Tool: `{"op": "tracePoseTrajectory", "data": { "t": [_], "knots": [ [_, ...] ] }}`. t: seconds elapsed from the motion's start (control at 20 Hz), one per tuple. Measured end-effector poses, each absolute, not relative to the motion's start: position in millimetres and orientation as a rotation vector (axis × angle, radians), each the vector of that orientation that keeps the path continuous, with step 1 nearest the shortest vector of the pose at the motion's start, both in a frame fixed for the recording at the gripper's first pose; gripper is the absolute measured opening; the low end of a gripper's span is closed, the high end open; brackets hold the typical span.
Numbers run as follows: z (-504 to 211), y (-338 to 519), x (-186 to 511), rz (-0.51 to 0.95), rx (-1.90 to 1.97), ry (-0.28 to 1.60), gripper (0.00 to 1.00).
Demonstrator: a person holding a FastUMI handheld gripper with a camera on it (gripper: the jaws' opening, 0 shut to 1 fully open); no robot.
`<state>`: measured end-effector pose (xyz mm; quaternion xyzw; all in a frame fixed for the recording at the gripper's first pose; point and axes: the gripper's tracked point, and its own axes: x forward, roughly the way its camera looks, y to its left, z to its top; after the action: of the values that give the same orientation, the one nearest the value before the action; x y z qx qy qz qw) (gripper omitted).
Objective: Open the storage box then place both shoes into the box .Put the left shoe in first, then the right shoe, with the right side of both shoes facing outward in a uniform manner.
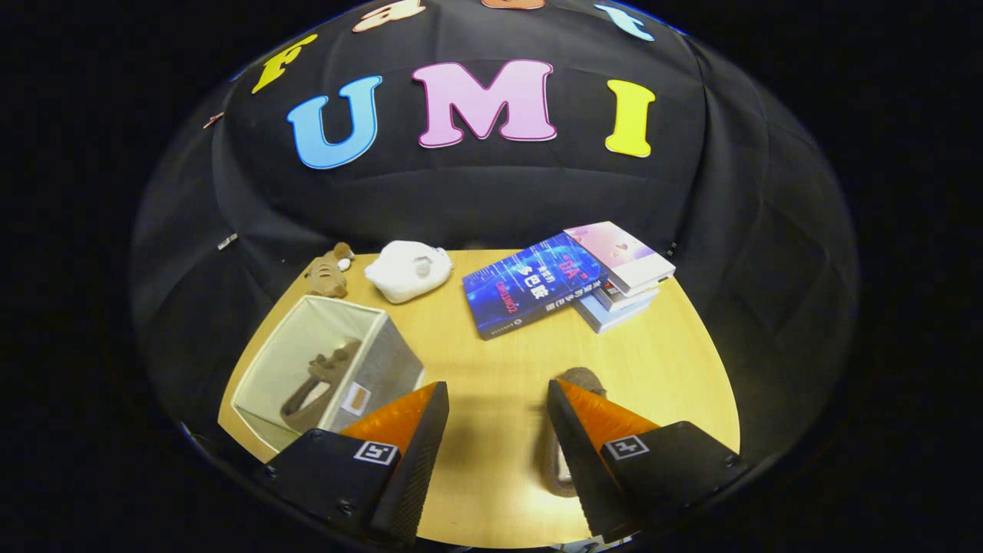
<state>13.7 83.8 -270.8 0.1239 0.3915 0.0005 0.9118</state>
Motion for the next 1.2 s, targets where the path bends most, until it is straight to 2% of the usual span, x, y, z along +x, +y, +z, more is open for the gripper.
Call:
{"op": "tracePoseTrajectory", "data": {
  "t": [0.45, 0.65, 0.75, 0.95, 1.05, 1.1, 1.2],
  "knots": [
    [-409.6, -0.1, -34.9, -0.089, 0.165, 1.007, 0.82],
    [-446.5, -2.1, -34.4, -0.061, 0.124, 1.056, 0.78],
    [-458.9, -3.2, -24.9, -0.051, 0.09, 1.052, 0.73],
    [-471.5, -2.0, -3.2, -0.039, 0.049, 1.029, 0.54],
    [-480.0, -2.0, -0.7, -0.034, 0.004, 1.037, 0.34],
    [-484.3, -5.5, -1.0, -0.042, -0.026, 1.042, 0.16],
    [-482.2, -3.1, 0.5, -0.055, -0.006, 1.038, 0.08]
  ]
}}
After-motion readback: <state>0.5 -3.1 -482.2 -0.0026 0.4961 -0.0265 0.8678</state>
